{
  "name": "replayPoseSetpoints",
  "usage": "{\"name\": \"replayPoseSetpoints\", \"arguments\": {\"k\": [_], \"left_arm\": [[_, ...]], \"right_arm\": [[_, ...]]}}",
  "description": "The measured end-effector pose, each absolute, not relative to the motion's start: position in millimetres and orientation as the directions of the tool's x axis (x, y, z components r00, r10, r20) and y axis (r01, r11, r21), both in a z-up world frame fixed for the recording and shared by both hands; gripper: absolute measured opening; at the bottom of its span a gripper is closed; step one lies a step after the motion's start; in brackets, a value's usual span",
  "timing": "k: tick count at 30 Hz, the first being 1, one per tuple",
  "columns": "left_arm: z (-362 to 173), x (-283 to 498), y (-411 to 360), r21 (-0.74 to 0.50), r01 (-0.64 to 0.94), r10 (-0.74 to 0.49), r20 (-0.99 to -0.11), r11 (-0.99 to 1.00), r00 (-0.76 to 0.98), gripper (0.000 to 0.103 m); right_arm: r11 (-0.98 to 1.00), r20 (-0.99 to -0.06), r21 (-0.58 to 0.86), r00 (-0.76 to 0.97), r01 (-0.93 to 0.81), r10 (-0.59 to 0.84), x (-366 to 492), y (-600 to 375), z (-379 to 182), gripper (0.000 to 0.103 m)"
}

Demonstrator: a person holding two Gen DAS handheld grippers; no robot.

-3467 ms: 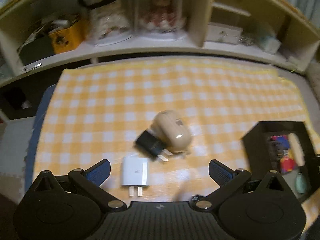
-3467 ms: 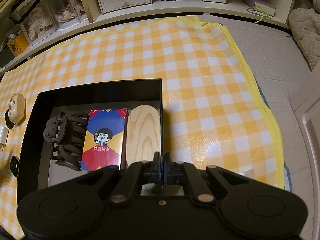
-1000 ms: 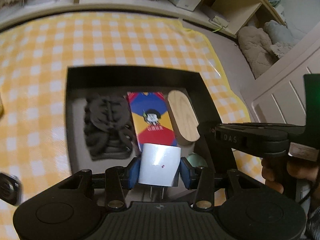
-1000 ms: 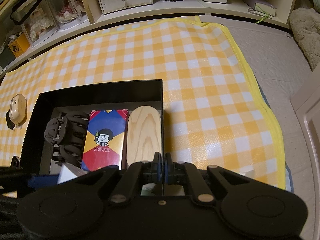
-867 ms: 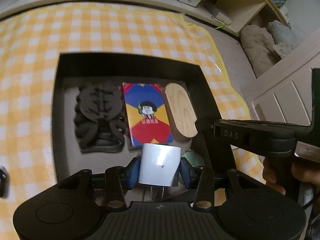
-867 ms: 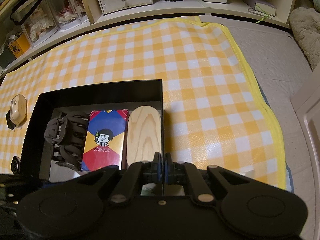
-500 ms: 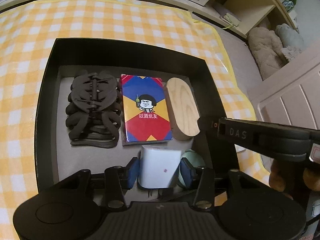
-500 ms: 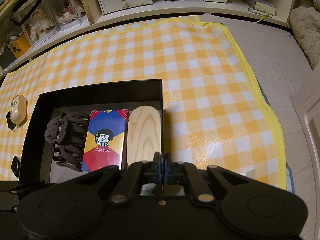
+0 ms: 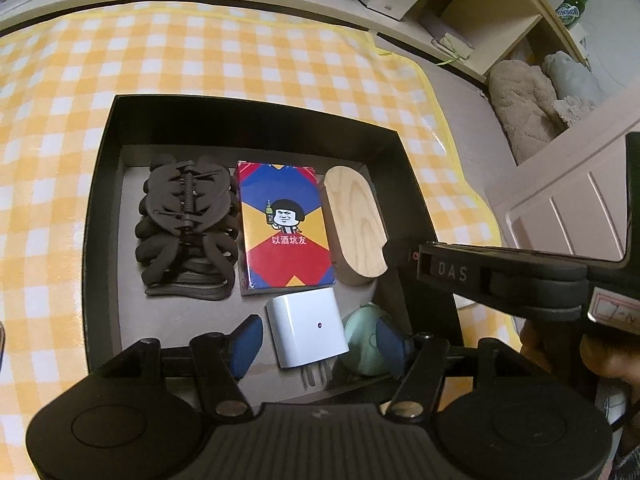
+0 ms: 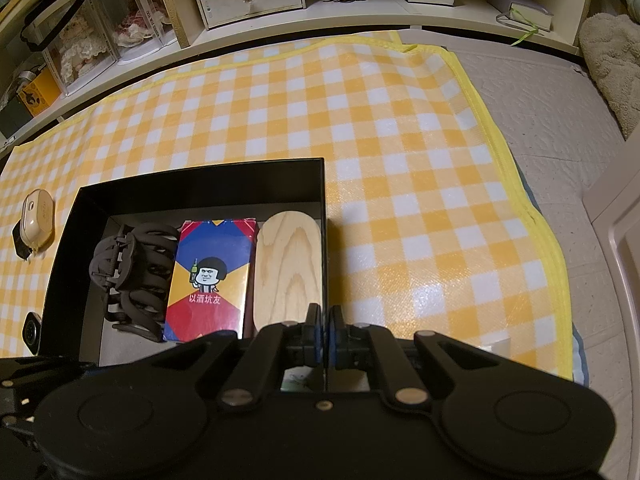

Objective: Organize rigid objects
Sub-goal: 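Move the left tool back over the black smartwatch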

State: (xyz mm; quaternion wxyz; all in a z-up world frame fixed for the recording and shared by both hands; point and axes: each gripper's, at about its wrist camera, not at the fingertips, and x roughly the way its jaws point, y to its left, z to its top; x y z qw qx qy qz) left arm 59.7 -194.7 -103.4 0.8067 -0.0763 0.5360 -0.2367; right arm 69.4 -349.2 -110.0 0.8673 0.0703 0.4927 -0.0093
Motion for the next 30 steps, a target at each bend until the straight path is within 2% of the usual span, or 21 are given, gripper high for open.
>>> {"name": "replayPoseSetpoints", "arguments": {"k": [2,6,8,10,16,25,30], "left_arm": [[-100.6,57.3,-193.5,-0.368,0.309,-0.460,-0.828,0.877,0.321,0.068],[-92.6,52.6,-191.8,-0.336,0.332,-0.445,-0.828,0.881,0.342,0.081],[-87.9,49.8,-190.9,-0.327,0.349,-0.445,-0.826,0.878,0.345,0.084],[-83.1,46.7,-190.2,-0.302,0.369,-0.433,-0.830,0.879,0.352,0.092],[-66.8,37.9,-184.7,-0.239,0.433,-0.417,-0.825,0.869,0.381,0.103],[-41.5,30.2,-159.1,-0.174,0.496,-0.417,-0.799,0.850,0.434,0.103],[-27.2,33.9,-129.8,-0.084,0.483,-0.357,-0.783,0.871,0.509,0.103]], "right_arm": [[0.990,-0.856,0.113,0.514,0.085,0.053,69.3,-349.3,-110.0,0.005],[0.990,-0.856,0.115,0.514,0.086,0.055,69.3,-349.4,-110.1,0.005],[0.990,-0.856,0.114,0.514,0.086,0.054,69.3,-349.4,-110.1,0.005],[0.990,-0.856,0.113,0.514,0.085,0.053,69.4,-349.5,-110.3,0.005],[0.990,-0.856,0.113,0.514,0.084,0.054,69.9,-349.2,-109.7,0.005],[0.990,-0.856,0.115,0.514,0.084,0.055,69.9,-349.4,-109.8,0.005],[0.990,-0.856,0.112,0.514,0.083,0.054,69.9,-349.5,-109.9,0.006]]}}
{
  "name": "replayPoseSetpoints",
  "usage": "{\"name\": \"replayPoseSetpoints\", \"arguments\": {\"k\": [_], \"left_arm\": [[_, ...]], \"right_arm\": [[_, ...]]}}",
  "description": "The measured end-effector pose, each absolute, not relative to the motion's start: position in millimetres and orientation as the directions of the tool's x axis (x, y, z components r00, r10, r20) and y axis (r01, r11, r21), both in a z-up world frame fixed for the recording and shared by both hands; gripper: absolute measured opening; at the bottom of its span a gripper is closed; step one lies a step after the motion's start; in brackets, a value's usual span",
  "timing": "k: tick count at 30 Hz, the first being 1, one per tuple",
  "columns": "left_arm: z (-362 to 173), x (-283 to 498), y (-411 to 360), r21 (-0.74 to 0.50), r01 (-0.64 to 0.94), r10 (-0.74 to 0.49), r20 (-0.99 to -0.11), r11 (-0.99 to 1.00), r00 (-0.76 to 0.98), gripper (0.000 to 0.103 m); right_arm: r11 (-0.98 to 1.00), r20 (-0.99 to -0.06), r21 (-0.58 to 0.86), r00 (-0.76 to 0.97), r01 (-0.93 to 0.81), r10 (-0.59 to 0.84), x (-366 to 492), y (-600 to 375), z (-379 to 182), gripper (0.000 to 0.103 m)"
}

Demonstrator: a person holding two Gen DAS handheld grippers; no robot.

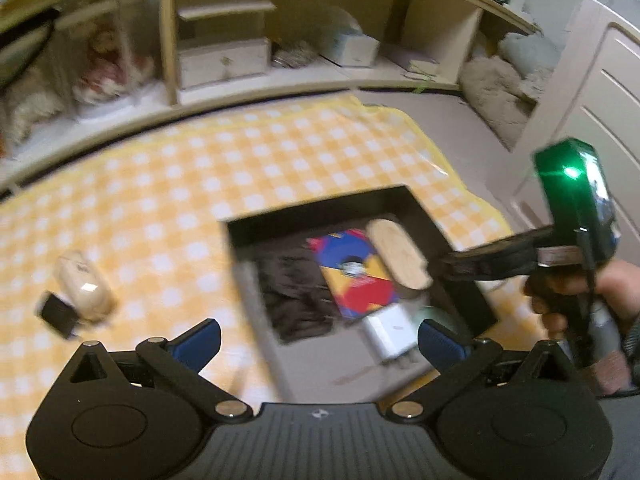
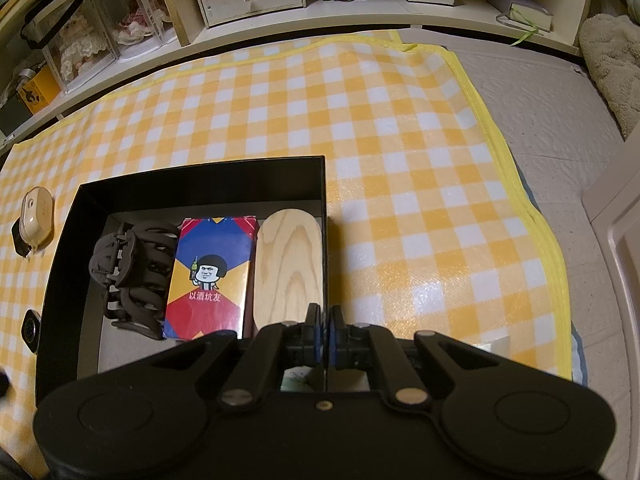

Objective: Organize rigid objects
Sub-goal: 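Move the left tool back over the black smartwatch, then close the left tool on the black smartwatch and lift it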

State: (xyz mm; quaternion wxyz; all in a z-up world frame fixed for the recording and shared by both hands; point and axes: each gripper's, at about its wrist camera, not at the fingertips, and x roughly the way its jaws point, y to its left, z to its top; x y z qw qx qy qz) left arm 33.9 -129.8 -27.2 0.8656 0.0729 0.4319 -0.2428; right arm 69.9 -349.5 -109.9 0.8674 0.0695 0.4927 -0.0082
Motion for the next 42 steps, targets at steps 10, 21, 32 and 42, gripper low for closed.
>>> {"name": "replayPoseSetpoints", "arguments": {"k": [10,21,32,42], "left_arm": [[-12.3,50.4,-57.5,-0.004,0.416,-0.272,-0.763,0.909,0.587,0.103],[-48.3,61.6,-12.7,0.006,0.431,-0.230,-0.838,0.902,0.494,0.103],[-100.6,77.1,-11.2,-0.073,0.416,-0.227,-0.915,0.906,0.334,0.073],[-109.7,81.1,-16.6,-0.041,0.352,-0.175,-0.917,0.935,0.358,0.059]], "right_arm": [[0.990,-0.856,0.112,0.514,0.082,0.054,69.9,-349.6,-110.3,0.006],[0.990,-0.856,0.112,0.514,0.081,0.054,70.0,-349.8,-110.3,0.007],[0.991,-0.856,0.110,0.514,0.080,0.054,70.0,-349.4,-110.2,0.007],[0.992,-0.857,0.103,0.512,0.076,0.050,69.3,-349.9,-112.0,0.007]]}}
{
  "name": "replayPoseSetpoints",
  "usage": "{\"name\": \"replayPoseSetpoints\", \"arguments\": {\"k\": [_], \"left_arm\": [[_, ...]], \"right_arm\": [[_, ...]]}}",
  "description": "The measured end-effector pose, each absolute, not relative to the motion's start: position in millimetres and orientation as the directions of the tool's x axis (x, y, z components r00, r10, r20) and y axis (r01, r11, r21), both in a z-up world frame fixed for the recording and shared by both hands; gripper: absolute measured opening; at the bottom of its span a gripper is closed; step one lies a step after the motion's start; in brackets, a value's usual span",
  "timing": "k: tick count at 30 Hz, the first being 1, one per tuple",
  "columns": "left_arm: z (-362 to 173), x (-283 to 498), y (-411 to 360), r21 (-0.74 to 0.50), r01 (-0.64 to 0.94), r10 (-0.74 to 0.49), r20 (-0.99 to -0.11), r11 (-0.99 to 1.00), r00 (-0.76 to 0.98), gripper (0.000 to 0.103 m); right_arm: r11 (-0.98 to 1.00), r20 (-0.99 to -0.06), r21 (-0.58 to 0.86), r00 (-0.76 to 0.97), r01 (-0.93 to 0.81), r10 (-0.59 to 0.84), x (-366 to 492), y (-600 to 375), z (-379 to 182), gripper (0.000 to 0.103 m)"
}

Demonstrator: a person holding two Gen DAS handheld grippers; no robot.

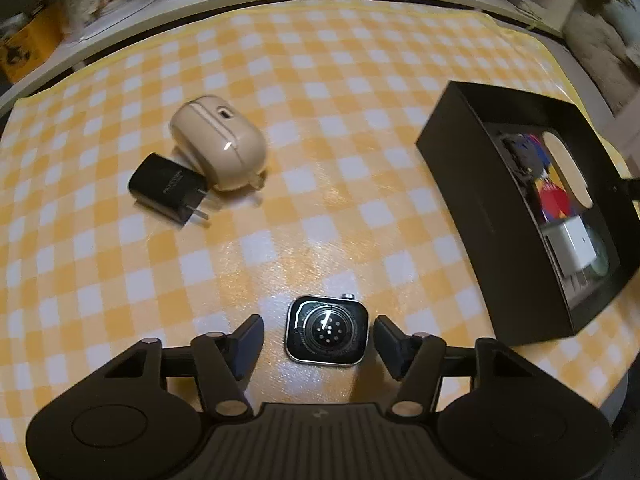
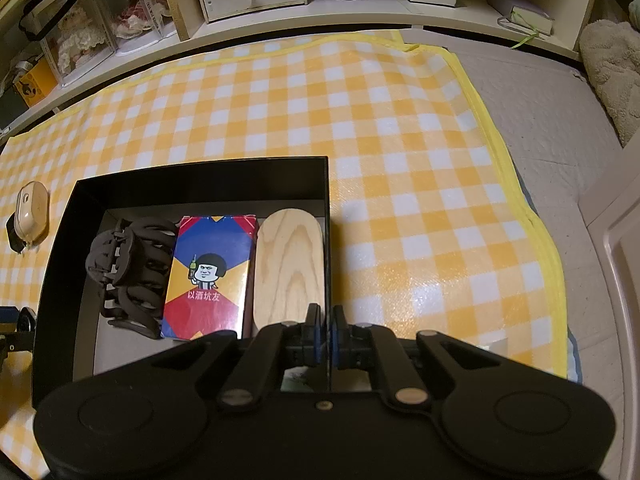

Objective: Organize rigid objects
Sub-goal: 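Close the left tool on the black smartwatch and lift it, then carry the smartwatch into the black box and open the left tool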

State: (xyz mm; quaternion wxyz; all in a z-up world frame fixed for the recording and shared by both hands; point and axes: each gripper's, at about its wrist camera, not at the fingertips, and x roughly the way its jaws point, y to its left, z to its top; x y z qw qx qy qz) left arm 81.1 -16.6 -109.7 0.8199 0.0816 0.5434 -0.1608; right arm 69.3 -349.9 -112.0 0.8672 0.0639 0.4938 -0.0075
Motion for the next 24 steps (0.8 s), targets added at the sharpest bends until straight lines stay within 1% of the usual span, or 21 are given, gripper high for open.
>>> {"name": "replayPoseSetpoints", "arguments": {"k": [1,3,7,12,17,19,22,24], "left_arm": [[-109.8,81.2,-17.3,-0.034,0.353,-0.170,-0.917,0.935,0.362,0.056],[-109.3,79.8,-18.1,-0.030,0.357,-0.169,-0.916,0.933,0.365,0.047],[-108.7,79.8,-18.4,-0.042,0.369,-0.187,-0.912,0.928,0.365,0.047],[-89.1,72.3,-19.6,-0.056,0.390,-0.235,-0.872,0.919,0.429,0.047],[-56.8,65.5,-24.5,-0.198,0.376,-0.367,-0.810,0.905,0.458,0.047],[-43.7,60.8,-34.5,-0.223,0.421,-0.422,-0.776,0.879,0.469,0.047],[-26.9,53.3,-54.7,-0.208,0.512,-0.476,-0.741,0.833,0.474,0.047],[-22.6,49.2,-68.6,-0.186,0.577,-0.501,-0.737,0.795,0.453,0.047]], "right_arm": [[0.992,-0.857,0.103,0.512,0.076,0.050,69.4,-349.8,-111.9,0.007],[0.992,-0.857,0.104,0.513,0.076,0.051,69.0,-351.0,-112.3,0.007],[0.992,-0.857,0.103,0.512,0.076,0.050,69.5,-349.4,-111.8,0.007],[0.992,-0.857,0.103,0.512,0.076,0.050,69.5,-349.4,-111.8,0.007],[0.992,-0.856,0.100,0.514,0.073,0.048,69.4,-349.6,-112.2,0.007],[0.992,-0.857,0.103,0.513,0.075,0.050,69.9,-348.8,-111.8,0.007],[0.992,-0.857,0.101,0.513,0.074,0.049,70.0,-348.5,-111.7,0.007],[0.992,-0.857,0.100,0.513,0.073,0.049,69.9,-348.6,-111.6,0.007]]}}
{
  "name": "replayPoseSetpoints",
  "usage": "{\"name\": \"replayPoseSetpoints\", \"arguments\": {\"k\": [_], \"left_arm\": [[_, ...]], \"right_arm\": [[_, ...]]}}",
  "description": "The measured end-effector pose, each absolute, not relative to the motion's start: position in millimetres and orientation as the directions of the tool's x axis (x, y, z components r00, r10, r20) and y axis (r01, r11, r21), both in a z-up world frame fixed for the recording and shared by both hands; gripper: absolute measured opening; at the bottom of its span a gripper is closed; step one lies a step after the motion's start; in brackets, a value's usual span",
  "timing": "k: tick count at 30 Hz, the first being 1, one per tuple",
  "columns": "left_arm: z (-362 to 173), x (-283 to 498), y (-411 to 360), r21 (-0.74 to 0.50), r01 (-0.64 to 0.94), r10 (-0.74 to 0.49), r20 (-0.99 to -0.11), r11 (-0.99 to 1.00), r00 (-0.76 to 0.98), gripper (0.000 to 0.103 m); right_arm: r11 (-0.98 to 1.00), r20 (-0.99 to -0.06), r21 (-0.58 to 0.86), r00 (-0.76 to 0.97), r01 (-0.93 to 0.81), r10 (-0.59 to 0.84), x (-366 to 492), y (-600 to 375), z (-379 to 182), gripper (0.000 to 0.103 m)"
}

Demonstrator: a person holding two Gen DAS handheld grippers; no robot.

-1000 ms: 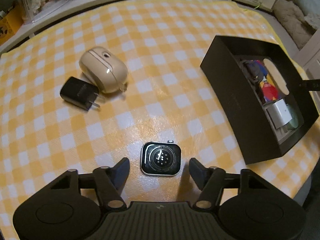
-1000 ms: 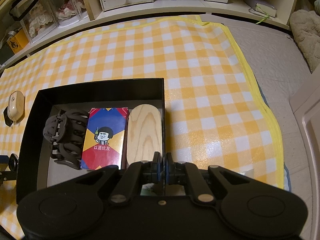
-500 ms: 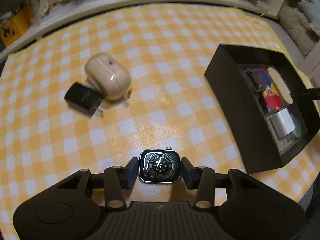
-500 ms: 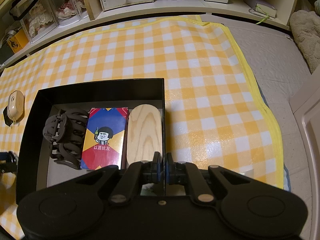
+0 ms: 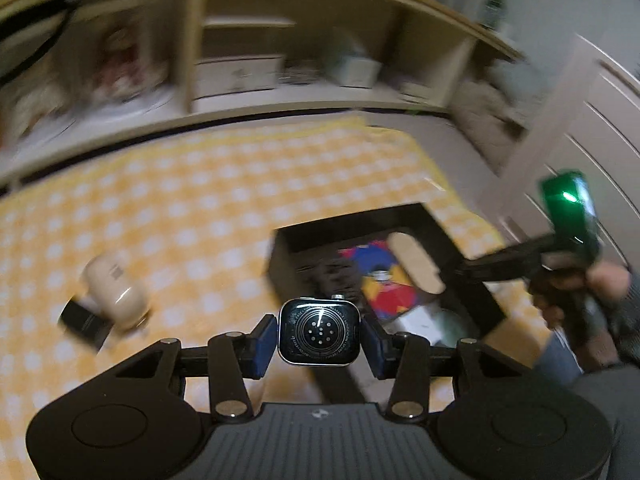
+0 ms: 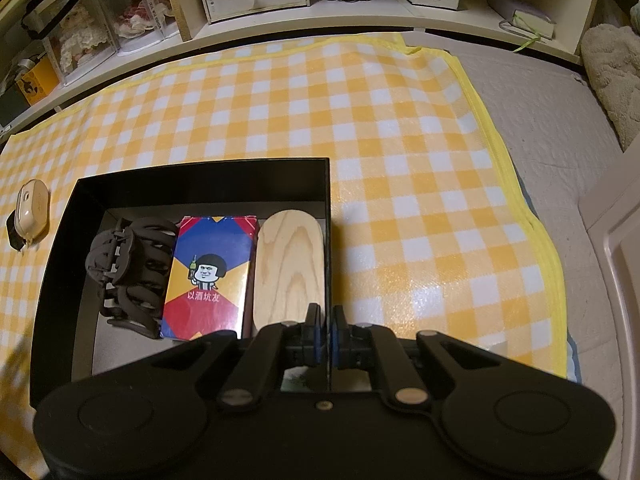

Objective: Organize rigid objects
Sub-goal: 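Carry the smartwatch into the black box and open the left tool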

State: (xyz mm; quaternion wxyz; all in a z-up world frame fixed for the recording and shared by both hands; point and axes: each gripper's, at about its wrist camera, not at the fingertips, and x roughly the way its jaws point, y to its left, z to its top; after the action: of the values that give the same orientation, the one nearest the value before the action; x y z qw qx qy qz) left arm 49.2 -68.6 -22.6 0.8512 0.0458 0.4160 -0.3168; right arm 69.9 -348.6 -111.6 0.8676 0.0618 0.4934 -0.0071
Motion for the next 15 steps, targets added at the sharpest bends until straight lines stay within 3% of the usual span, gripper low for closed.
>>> {"name": "replayPoseSetpoints", "arguments": {"k": [15], "left_arm": [[-63.7,56.9,-167.1,0.046,0.917,-0.406,-0.887,0.396,0.220,0.047]], "right_arm": [[0.992,-0.853,0.109,0.519,0.068,0.059,70.9,-350.4,-109.4,0.007]]}}
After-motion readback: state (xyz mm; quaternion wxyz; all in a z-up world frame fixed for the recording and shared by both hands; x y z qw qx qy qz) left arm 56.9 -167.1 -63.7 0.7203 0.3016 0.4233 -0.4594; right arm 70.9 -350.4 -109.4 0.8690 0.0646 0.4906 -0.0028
